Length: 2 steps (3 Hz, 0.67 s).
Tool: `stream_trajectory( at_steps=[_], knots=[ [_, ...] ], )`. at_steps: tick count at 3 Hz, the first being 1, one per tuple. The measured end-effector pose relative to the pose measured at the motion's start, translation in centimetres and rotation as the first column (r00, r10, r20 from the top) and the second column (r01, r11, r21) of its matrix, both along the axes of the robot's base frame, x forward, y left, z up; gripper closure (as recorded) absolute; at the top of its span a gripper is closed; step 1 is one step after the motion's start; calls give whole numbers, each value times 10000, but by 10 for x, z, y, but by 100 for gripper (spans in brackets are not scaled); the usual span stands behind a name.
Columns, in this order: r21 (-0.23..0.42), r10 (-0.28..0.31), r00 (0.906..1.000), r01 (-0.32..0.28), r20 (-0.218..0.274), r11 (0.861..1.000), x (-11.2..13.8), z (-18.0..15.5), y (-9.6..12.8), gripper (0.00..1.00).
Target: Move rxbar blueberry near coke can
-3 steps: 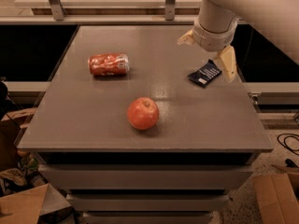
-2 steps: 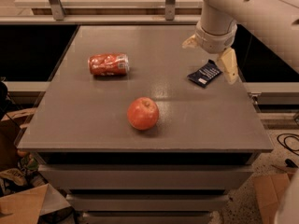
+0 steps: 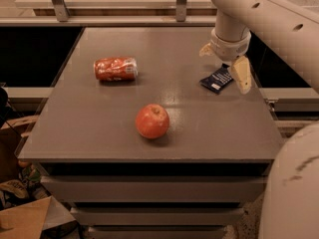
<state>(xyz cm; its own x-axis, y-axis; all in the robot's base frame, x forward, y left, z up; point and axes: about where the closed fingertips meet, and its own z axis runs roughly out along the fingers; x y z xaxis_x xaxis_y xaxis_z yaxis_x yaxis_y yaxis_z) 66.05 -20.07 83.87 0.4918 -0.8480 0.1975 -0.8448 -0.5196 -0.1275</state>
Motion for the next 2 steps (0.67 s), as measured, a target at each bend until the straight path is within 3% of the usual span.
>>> stream_trajectory(
  at_steps=[1, 2],
  knots=[
    [190, -312, 9993, 317, -225, 9993, 2, -11, -4, 0],
    [409, -503, 9979, 519, -398, 9978, 3, -18, -7, 17]
  ],
)
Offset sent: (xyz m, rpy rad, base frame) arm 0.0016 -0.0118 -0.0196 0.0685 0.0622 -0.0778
